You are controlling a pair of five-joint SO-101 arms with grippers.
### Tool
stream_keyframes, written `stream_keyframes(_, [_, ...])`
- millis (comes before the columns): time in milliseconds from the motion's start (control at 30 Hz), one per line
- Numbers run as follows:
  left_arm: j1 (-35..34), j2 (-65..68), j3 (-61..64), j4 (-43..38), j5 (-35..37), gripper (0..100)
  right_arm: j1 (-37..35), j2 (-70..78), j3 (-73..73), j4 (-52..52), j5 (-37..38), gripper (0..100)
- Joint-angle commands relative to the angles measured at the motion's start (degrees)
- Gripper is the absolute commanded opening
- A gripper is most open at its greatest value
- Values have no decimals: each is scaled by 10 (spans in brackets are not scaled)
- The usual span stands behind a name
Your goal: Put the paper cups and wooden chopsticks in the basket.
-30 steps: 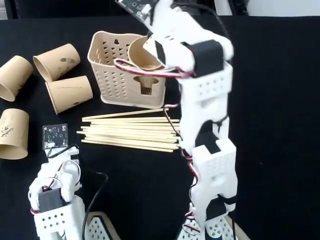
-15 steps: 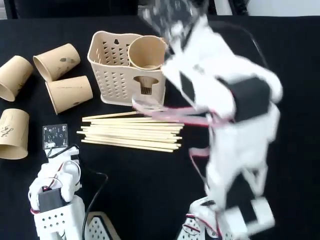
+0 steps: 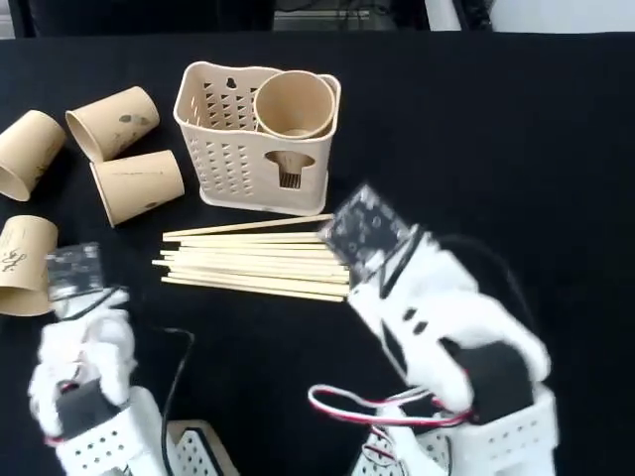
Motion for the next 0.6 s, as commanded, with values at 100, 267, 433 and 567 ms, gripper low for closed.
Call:
stream_keyframes(100, [-167, 43, -50, -103, 118, 195, 5, -180, 220, -96, -31, 36])
stream_keyframes(267, [-168, 173, -87, -136, 164, 236, 5, -237, 262, -97, -29, 36])
stream_keyframes(433, [-175, 360, -145, -187, 182, 239, 5, -244, 272, -97, -28, 36])
stream_keyframes(567, [-174, 494, -160, -287, 216, 240, 4, -247, 273, -96, -28, 36])
